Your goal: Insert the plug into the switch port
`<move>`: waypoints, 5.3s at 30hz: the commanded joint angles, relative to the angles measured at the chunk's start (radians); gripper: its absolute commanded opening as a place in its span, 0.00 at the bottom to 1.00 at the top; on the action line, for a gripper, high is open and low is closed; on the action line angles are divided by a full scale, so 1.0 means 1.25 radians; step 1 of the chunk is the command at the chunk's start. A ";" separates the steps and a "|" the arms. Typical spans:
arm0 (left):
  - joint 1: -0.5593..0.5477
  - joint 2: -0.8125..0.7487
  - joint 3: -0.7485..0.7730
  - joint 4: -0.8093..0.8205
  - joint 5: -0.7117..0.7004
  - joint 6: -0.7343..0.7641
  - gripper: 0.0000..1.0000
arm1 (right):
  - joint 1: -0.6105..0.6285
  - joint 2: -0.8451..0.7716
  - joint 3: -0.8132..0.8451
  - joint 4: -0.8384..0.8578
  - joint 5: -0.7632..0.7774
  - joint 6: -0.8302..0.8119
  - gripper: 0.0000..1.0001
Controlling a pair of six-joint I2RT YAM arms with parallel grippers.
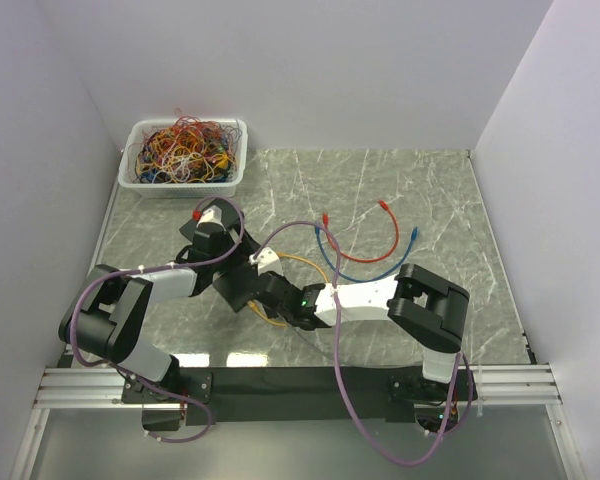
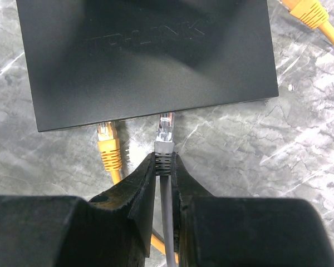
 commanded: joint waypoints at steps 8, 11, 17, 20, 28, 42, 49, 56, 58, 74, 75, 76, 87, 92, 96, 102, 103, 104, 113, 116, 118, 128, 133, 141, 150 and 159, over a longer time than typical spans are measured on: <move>-0.005 0.046 -0.037 -0.084 0.024 0.016 0.91 | -0.006 0.009 0.033 0.070 0.026 -0.013 0.04; -0.006 0.053 -0.042 -0.071 0.030 0.017 0.91 | -0.007 0.025 0.021 0.108 0.020 -0.019 0.04; -0.008 0.057 -0.053 -0.045 0.044 0.021 0.90 | -0.010 0.036 0.008 0.146 0.007 -0.026 0.04; -0.008 0.062 -0.057 -0.034 0.048 0.025 0.90 | -0.013 0.032 0.001 0.156 0.013 -0.030 0.04; -0.018 0.084 -0.060 -0.005 0.077 0.026 0.88 | -0.050 0.008 -0.017 0.185 -0.028 -0.036 0.03; -0.056 0.145 -0.064 0.063 0.116 0.043 0.88 | -0.089 -0.006 -0.001 0.211 -0.085 -0.073 0.03; -0.080 0.197 -0.084 0.116 0.124 0.022 0.89 | -0.119 -0.018 0.010 0.220 -0.093 -0.084 0.03; -0.118 0.215 -0.129 0.162 0.122 -0.007 0.89 | -0.145 -0.020 0.007 0.281 -0.124 -0.091 0.03; -0.135 0.214 -0.138 0.171 0.119 -0.017 0.89 | -0.146 -0.015 0.006 0.293 -0.125 -0.095 0.03; -0.222 0.234 -0.182 0.232 0.093 -0.073 0.89 | -0.168 -0.001 0.010 0.420 -0.152 -0.094 0.04; -0.227 0.234 -0.184 0.236 0.091 -0.080 0.89 | -0.167 -0.001 0.008 0.434 -0.155 -0.095 0.04; -0.234 0.231 -0.188 0.241 0.087 -0.083 0.89 | -0.168 -0.001 0.006 0.447 -0.157 -0.098 0.04; -0.310 0.278 -0.242 0.341 0.082 -0.165 0.89 | -0.168 0.028 -0.010 0.627 -0.142 -0.092 0.04; -0.332 0.312 -0.263 0.387 0.081 -0.194 0.89 | -0.168 0.024 0.010 0.660 -0.122 -0.115 0.02; -0.345 0.348 -0.281 0.430 0.083 -0.221 0.89 | -0.179 0.037 0.049 0.665 -0.124 -0.122 0.01; -0.346 0.409 -0.325 0.555 0.104 -0.260 0.90 | -0.199 0.094 0.101 0.670 -0.177 -0.142 0.01; -0.347 0.416 -0.334 0.574 0.106 -0.261 0.90 | -0.205 0.103 0.107 0.670 -0.184 -0.147 0.01; -0.347 0.420 -0.335 0.580 0.108 -0.264 0.90 | -0.207 0.106 0.119 0.669 -0.199 -0.152 0.02; -0.348 0.293 -0.286 0.391 0.054 -0.217 0.90 | -0.190 0.030 0.008 0.642 -0.176 -0.158 0.34; -0.348 0.228 -0.238 0.250 0.014 -0.193 0.91 | -0.180 -0.006 -0.056 0.636 -0.145 -0.155 0.39; -0.348 0.192 -0.205 0.172 -0.009 -0.184 0.92 | -0.172 -0.034 -0.088 0.632 -0.122 -0.150 0.42; -0.325 0.072 -0.080 -0.078 -0.079 -0.143 0.95 | -0.124 -0.186 -0.244 0.546 -0.090 -0.141 0.72; -0.274 -0.010 -0.014 -0.185 -0.103 -0.115 0.96 | -0.110 -0.257 -0.274 0.480 -0.069 -0.101 0.76; -0.120 -0.175 0.051 -0.366 -0.107 -0.056 0.99 | -0.176 -0.284 -0.222 0.404 -0.110 -0.060 0.76; -0.018 -0.311 0.053 -0.434 -0.097 -0.013 0.99 | -0.248 -0.044 0.022 0.207 -0.242 -0.042 0.76; 0.006 -0.433 0.038 -0.503 -0.123 0.003 0.99 | -0.256 0.117 0.140 0.178 -0.343 -0.020 0.75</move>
